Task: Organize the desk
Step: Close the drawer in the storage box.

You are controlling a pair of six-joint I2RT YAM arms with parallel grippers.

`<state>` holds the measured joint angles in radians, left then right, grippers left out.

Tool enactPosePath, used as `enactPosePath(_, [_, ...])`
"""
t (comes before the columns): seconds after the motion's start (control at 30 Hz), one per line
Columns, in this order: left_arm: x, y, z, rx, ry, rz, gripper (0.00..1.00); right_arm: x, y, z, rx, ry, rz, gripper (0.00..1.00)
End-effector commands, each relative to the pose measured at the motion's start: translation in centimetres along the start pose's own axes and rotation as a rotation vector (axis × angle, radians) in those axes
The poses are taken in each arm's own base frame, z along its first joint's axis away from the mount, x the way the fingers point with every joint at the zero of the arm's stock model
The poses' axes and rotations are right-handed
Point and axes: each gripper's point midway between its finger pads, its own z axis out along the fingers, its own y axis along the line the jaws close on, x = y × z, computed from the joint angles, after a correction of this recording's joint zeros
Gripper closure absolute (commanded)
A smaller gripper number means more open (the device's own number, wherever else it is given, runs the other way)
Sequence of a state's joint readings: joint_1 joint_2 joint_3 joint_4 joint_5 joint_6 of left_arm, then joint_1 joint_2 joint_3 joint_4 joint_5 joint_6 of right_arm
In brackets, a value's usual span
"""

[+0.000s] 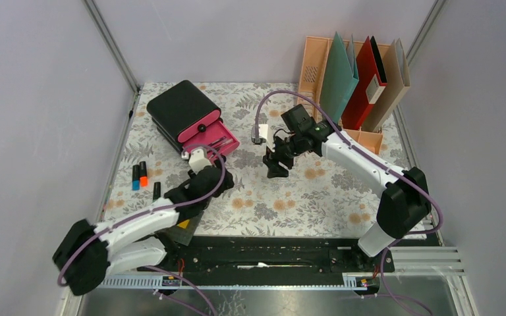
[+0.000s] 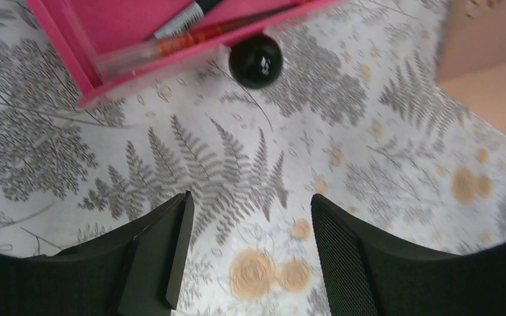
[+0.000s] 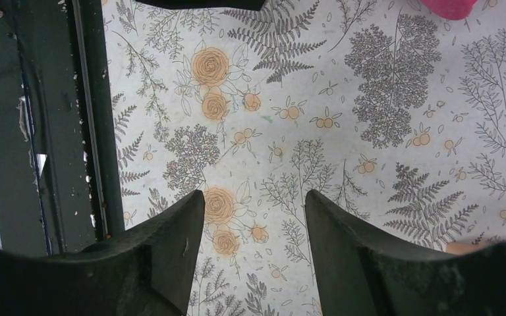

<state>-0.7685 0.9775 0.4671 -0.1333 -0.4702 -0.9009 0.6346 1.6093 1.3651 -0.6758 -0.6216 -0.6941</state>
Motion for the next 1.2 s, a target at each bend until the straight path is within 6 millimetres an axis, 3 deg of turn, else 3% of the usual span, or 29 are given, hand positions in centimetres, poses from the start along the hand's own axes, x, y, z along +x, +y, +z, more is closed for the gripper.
enactPosePath(0.0, [-4.2,-0.9,2.1,-0.128,-0.205,-0.06,0.3,-0.7,0.1,-0.4,-0.01,-0.052,-0.014,0.36])
enactPosePath(0.27, [-4.2,-1.7,6.0,-0.168,-0.294,-0.01,0.32,-0.2,-0.2,-0.6,-0.013,-0.065,0.005,0.36])
enactPosePath(0.47, [-5.0,-2.5,8.1,-0.211,-0.344,0.021,0.42,-0.2,-0.2,-0.7,-0.014,-0.07,0.009,0.36])
enactPosePath(0.6, [-5.8,-1.3,9.6,-0.264,-0.339,0.019,0.51,-0.3,-0.3,-1.0,-0.008,-0.075,0.008,0.36])
enactPosePath(0.77, [-8.1,-0.3,10.5,-0.277,-0.346,-0.004,0.61,-0.3,-0.4,-1.2,-0.005,-0.082,0.009,0.36])
enactPosePath(0.93, [-10.8,-0.1,10.8,-0.28,-0.379,0.003,0.61,-0.2,-0.5,-1.4,-0.003,-0.084,0.013,0.36])
enactPosePath(1.17, [-13.5,1.8,12.7,-0.307,-0.392,-0.001,0.61,-0.2,-0.5,-1.5,-0.001,-0.087,0.015,0.36])
